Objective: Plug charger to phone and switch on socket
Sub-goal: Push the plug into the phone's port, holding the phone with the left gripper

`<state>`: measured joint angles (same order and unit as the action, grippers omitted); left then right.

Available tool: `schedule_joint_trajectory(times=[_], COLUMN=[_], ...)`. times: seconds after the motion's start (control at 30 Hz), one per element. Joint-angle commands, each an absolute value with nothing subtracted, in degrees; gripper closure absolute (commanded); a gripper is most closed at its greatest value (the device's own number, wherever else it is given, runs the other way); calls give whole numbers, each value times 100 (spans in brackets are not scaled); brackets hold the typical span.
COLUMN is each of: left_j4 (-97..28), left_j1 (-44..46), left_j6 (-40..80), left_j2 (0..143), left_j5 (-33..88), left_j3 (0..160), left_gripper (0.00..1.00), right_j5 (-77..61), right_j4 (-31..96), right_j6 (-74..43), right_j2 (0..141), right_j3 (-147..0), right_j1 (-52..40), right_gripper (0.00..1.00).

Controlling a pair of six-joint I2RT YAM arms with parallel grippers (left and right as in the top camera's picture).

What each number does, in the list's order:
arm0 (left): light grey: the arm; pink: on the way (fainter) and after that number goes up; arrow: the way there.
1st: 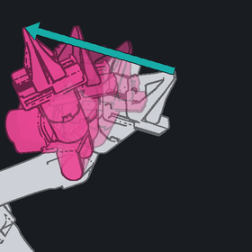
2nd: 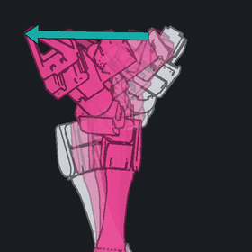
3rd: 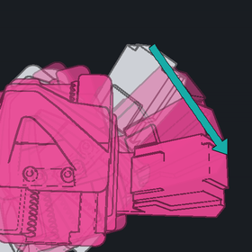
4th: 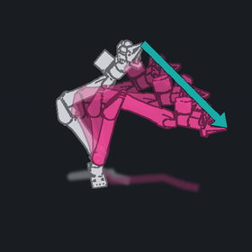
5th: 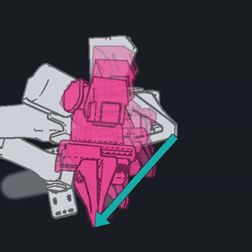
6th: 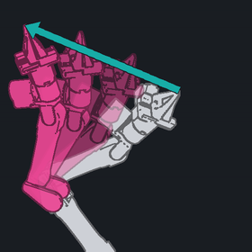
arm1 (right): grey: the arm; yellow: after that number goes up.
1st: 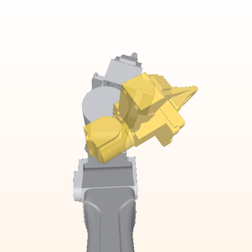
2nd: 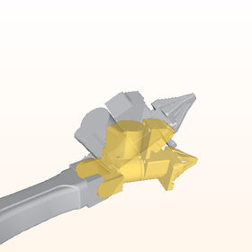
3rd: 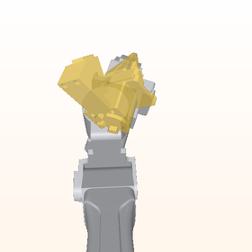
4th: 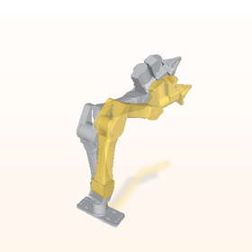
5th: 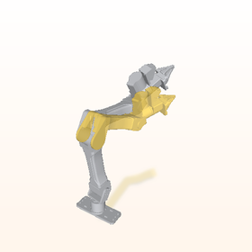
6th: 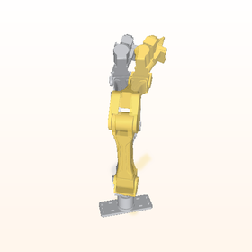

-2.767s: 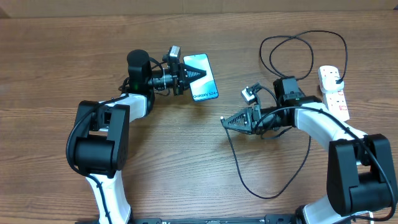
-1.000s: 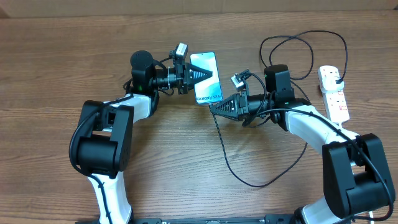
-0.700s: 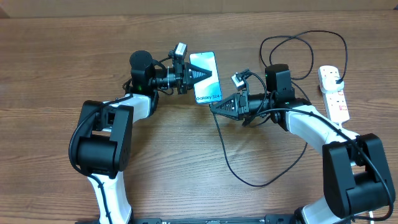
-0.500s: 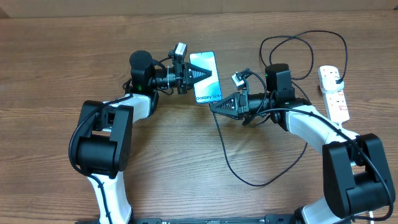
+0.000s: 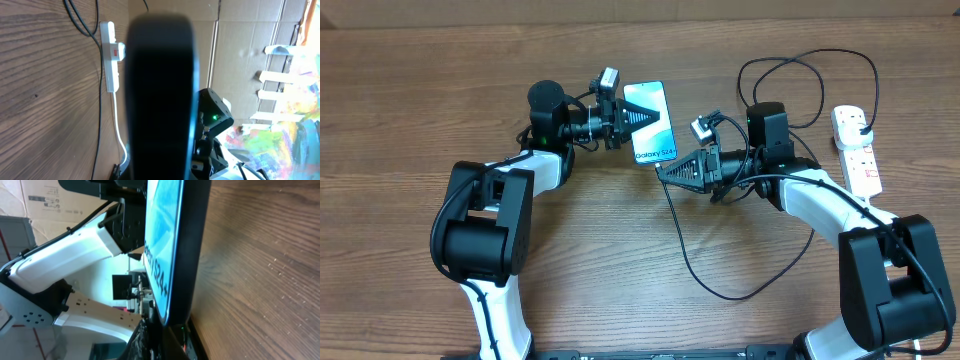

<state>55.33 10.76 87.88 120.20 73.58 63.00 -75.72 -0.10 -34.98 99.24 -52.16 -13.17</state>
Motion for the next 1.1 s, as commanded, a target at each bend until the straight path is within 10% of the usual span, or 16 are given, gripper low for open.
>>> schedule_joint_trajectory(times=[0.0, 1.07], left_j4=[5601, 5601], left_j1=[1039, 1052], left_j6=[8674, 8632], left_j2=[12064, 12062], left_j5=[7328, 7393], left_j3=[6429, 6429], left_gripper=[96, 96], right_j5=[-7791, -7467], right_j4=[-38, -82], right_j6=[-3518, -3607], right_j2=[9762, 9762], right_j3=[-5234, -5236], right_j1=[-1299, -1299], right_gripper=[96, 96])
